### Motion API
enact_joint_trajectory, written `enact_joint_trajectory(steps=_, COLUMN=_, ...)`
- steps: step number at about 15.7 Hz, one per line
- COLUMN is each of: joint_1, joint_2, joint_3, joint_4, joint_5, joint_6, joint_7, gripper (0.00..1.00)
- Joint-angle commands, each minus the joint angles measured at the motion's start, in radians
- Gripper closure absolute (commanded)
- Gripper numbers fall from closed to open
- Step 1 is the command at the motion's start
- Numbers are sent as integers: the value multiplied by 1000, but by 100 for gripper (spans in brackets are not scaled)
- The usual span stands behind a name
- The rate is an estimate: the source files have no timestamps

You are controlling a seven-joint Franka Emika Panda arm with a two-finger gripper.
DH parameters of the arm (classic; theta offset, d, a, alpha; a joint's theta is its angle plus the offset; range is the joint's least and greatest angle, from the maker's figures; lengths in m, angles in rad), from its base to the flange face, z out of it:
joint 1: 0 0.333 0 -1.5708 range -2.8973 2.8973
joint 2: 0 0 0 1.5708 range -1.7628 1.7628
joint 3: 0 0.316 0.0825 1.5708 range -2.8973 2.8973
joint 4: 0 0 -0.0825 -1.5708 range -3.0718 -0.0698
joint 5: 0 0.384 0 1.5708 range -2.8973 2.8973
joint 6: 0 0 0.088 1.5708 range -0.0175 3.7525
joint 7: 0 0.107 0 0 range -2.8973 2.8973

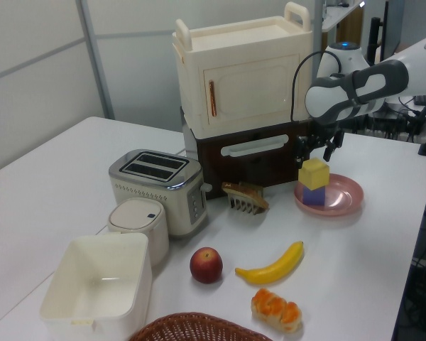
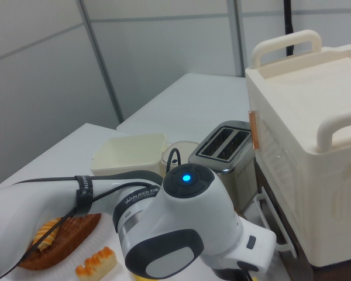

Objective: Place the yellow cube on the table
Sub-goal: 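Close the gripper on the yellow cube and lift it off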

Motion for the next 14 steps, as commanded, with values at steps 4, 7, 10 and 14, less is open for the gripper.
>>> enact_joint_trajectory(steps=4, joint_1=-1, joint_2=12, joint_3=1, joint_4=-11, joint_5=-5, joint_6=40, joint_7=-19, gripper=0)
enact_joint_trajectory(steps=7, joint_1=-1, joint_2=17, joint_3=0, joint_4=-14, joint_5=-15, joint_6=40, joint_7=-19, gripper=0)
enact_joint_trajectory(steps=10, joint_1=0, joint_2=26, joint_3=0, joint_4=-14, joint_5=-16, joint_6=40, joint_7=-19, gripper=0)
enact_joint_trajectory(steps=14, joint_1=3, joint_2=29, joint_3=0, joint_4=-16, joint_5=-30, joint_6=40, joint_7=-18, gripper=0)
